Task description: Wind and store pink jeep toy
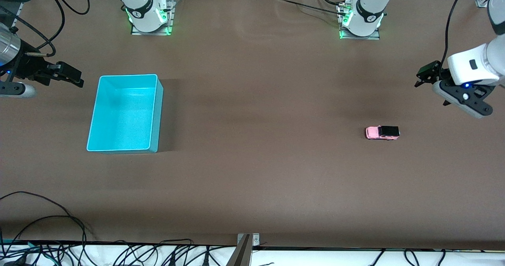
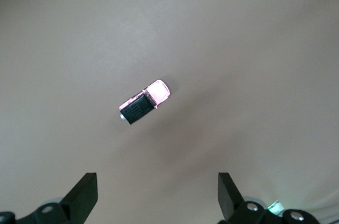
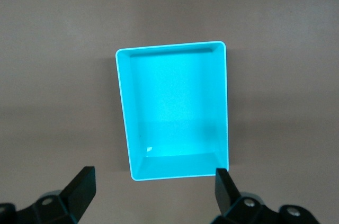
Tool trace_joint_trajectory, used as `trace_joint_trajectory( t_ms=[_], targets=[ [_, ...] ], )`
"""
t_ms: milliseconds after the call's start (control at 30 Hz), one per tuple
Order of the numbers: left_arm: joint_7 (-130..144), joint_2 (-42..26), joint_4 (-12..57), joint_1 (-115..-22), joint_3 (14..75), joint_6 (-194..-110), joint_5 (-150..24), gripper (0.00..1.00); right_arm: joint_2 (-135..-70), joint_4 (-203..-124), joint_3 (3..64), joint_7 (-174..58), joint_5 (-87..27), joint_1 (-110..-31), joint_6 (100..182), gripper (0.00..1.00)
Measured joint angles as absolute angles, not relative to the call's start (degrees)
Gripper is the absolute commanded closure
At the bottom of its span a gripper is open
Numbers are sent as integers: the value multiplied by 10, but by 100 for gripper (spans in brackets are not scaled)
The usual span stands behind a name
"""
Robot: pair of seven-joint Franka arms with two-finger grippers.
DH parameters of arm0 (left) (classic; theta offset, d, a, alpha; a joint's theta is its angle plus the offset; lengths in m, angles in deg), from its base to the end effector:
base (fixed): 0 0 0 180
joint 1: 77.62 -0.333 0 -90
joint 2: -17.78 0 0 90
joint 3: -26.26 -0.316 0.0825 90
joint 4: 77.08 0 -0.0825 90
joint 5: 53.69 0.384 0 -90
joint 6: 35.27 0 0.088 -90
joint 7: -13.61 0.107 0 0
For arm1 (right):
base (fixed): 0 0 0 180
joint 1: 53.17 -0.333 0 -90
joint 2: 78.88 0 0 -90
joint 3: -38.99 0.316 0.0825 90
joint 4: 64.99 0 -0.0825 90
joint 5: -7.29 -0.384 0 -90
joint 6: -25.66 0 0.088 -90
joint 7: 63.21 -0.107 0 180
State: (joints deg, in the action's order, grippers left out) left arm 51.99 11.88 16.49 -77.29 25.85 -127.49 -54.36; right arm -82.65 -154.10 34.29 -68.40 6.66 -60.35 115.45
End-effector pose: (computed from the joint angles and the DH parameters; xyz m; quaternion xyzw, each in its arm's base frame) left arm 0.5807 -0.0006 0.5398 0.9430 -0.3268 -0.0579 0.0260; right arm 0.5722 0.0275 0.5945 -0.9994 0.0237 0.0270 0.0010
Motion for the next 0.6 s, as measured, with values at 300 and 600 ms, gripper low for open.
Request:
trace_joint_trajectory(
  t_ms=[300, 600],
  targets=[
    [684, 89, 215, -774, 248, -1359, -544, 0, -826, -1541, 343, -684, 67, -603, 1154, 0],
    [801, 84, 306, -777, 240, -1471, -544, 0, -826, -1541, 343, -684, 67, -603, 1154, 0]
  ],
)
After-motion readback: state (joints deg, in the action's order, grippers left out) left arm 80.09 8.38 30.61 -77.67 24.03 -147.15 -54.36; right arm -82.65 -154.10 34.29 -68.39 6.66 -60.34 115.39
